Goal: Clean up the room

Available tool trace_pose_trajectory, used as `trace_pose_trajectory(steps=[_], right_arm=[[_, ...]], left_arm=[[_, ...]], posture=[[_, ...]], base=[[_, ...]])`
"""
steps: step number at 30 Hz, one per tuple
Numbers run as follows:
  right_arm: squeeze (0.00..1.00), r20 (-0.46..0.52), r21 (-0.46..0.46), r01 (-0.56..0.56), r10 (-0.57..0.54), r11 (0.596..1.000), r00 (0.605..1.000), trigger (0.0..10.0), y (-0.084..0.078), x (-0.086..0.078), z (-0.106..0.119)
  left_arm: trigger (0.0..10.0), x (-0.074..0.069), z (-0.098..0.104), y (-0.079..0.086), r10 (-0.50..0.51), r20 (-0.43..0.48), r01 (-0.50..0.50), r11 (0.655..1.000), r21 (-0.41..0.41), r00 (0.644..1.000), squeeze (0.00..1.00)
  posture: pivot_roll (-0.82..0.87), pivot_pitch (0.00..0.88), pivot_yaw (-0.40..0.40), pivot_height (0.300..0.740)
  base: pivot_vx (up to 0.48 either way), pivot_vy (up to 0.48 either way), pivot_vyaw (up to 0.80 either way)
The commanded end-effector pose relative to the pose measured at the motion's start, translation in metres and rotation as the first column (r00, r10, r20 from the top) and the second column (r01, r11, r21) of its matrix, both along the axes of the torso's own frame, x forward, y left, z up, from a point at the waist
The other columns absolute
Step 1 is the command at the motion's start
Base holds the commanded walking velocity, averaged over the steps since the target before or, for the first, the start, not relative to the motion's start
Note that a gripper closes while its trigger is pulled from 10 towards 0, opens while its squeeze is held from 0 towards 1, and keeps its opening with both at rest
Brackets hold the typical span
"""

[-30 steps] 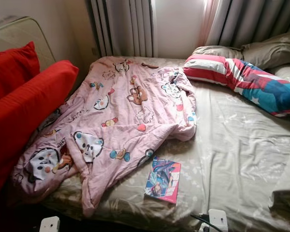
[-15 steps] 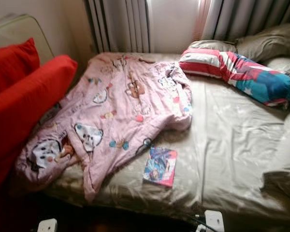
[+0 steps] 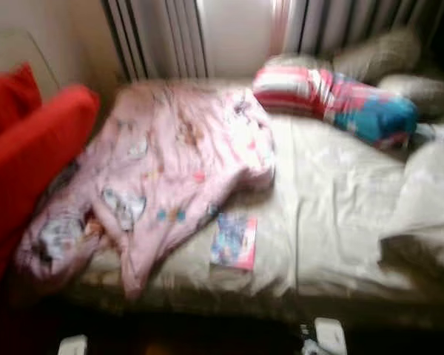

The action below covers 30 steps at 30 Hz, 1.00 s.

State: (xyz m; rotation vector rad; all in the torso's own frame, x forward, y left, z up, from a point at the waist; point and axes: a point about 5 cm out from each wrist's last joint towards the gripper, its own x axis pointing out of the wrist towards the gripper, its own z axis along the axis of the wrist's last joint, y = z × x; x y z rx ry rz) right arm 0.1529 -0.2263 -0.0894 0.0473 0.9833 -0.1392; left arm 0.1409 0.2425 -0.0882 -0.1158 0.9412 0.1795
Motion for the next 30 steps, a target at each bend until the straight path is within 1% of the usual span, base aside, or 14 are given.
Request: trace_pose_trajectory(steps=[1, 9, 19, 28, 30], right_arm=[[0.00, -0.006, 0.013, -0.009, 0.009, 1.000, 1.000, 10.0, 0.0049, -0.0003, -0.0013], [0.00, -0.010, 0.010, -0.019, 0.020, 1.000, 1.000, 10.0, 0.0057, -0.0006, -0.0016], [0.00, -0.014, 0.013, -0.031, 0.031, 0.999, 0.999, 10.0, 0.0066, -0.0018, -0.0022], [0.00, -0.009, 0.017, -0.051, 0.051, 0.999, 0.999, 10.0, 0.0070, -0.0010, -0.0018], [0.00, -0.009, 0.018, -0.055, 0.055, 0.998, 0.998, 10.0, 0.0069, -0.0011, -0.0017]], left_arm=[[10.0, -0.0006, 0.0004, 0.0029, -0.001, -0.008, 0.001, 1.000, 0.005, 1.000, 0.00], [10.0, -0.0016, 0.0003, 0.0036, -0.004, -0.011, 0.004, 1.000, 0.007, 1.000, 0.00], [10.0, -0.0021, -0.0010, -0.0003, -0.017, -0.016, 0.017, 1.000, 0.003, 1.000, 0.00], [10.0, -0.0016, -0.0009, 0.0001, -0.020, -0.020, 0.020, 1.000, 0.008, 1.000, 0.00], [10.0, -0.0017, -0.0009, 0.0002, -0.016, -0.019, 0.016, 1.000, 0.008, 1.000, 0.00]], posture=[[-0.01, 0.022, 0.031, 0.740], [-0.01, 0.007, 0.035, 0.740], [-0.01, 0.000, 0.037, 0.740], [0.00, 0.000, 0.035, 0.740], [0.00, 0.005, 0.033, 0.740]], base=[[-0.247, 0.000, 0.00], [-0.246, 0.000, 0.00], [-0.247, 0.000, 0.00], [0.000, 0.000, 0.00], [0.000, 0.000, 0.79]])
